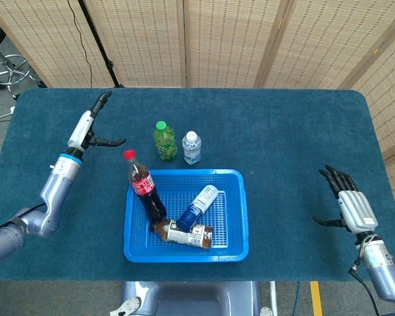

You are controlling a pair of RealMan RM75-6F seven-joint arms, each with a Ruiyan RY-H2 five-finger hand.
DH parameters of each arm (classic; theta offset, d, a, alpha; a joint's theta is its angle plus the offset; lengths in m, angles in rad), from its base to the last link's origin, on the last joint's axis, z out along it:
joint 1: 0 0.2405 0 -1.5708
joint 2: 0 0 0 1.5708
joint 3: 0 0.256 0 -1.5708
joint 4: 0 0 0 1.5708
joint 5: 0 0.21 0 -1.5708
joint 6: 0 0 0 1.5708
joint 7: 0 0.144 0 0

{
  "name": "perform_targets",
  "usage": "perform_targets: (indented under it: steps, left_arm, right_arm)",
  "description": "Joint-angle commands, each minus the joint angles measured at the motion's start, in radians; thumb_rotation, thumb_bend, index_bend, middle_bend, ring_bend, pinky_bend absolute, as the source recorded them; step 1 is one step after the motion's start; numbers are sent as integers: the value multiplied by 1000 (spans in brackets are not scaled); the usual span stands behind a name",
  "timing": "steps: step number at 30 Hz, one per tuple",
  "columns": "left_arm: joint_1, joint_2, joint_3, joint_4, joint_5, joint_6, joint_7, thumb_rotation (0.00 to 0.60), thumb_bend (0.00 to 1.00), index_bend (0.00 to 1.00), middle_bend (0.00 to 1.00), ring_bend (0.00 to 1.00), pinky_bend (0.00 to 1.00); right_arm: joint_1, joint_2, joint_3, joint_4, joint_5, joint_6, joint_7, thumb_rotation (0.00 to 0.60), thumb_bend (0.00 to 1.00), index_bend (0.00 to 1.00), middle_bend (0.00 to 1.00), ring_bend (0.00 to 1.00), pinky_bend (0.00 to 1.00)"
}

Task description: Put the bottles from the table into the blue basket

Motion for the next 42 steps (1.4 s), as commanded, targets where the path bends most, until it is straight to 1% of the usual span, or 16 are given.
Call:
perform_targets:
  steps: [1,3,7,10,17,23,30,33,34,35,36,37,38,39,40,42]
  left_arm:
    - [-34,-27,21,68,47,-44,-69,600,35,0,0,0,0]
    - [-56,-32,46,106,87,-76,-101,600,35,0,0,0,0]
    - [-86,-49,75,153,126,-113,-133,600,35,0,0,0,0]
    - [-131,-82,108,202,171,-163,-202,600,35,0,0,0,0]
    - [-169,-116,173,290,243,-183,-300,600,35,0,0,0,0]
    - [-235,-181,236,410,298,-233,-312,600,36,0,0,0,0]
    - [-287,-255,244,474,297,-238,-325,600,53,0,0,0,0]
    - [-299,-283,242,501,285,-246,-326,600,136,0,0,0,0]
    - [-302,-292,237,508,277,-248,-331,600,218,0,0,0,2]
    - [-304,-304,230,521,267,-250,-327,600,312,0,0,0,36]
    - [-305,-316,223,537,257,-249,-319,600,373,2,0,2,82]
    - [-306,-325,218,546,250,-249,-313,600,450,36,23,31,175]
    - [-307,-335,212,555,241,-250,-308,600,508,112,85,94,280]
    - [-310,-343,204,558,229,-255,-313,600,541,185,146,152,337]
    - [-312,-346,199,558,223,-256,-316,600,582,309,254,246,400]
    - [-315,-360,184,573,205,-252,-304,600,621,437,364,336,453]
  right_arm:
    - [0,-1,2,2,3,-1,-2,600,0,0,0,0,38]
    - [0,-3,3,4,6,-3,-6,600,0,0,0,0,38]
    - [2,-5,2,5,7,-9,-9,600,0,0,0,0,38]
    - [3,-9,3,6,10,-12,-18,600,0,0,0,0,38]
    - [2,-11,1,6,12,-15,-30,600,0,0,0,0,38]
    - [5,-20,4,13,25,-28,-42,600,0,0,0,0,38]
    - [8,-28,5,16,28,-35,-55,600,0,0,0,0,38]
    - [7,-28,6,15,29,-34,-55,600,0,0,0,0,38]
    - [7,-28,6,15,29,-34,-53,600,0,0,0,0,38]
    - [7,-27,6,14,28,-34,-52,600,0,0,0,0,38]
    - [7,-27,5,13,26,-33,-50,600,0,0,0,0,38]
    - [6,-26,6,12,26,-32,-49,600,0,0,0,0,38]
    - [5,-25,6,11,25,-30,-48,600,0,0,0,0,38]
    - [4,-24,6,10,24,-26,-48,600,0,0,0,0,38]
    - [3,-24,6,10,23,-25,-48,600,0,0,0,0,38]
    - [1,-22,6,5,21,-20,-46,600,0,0,0,0,38]
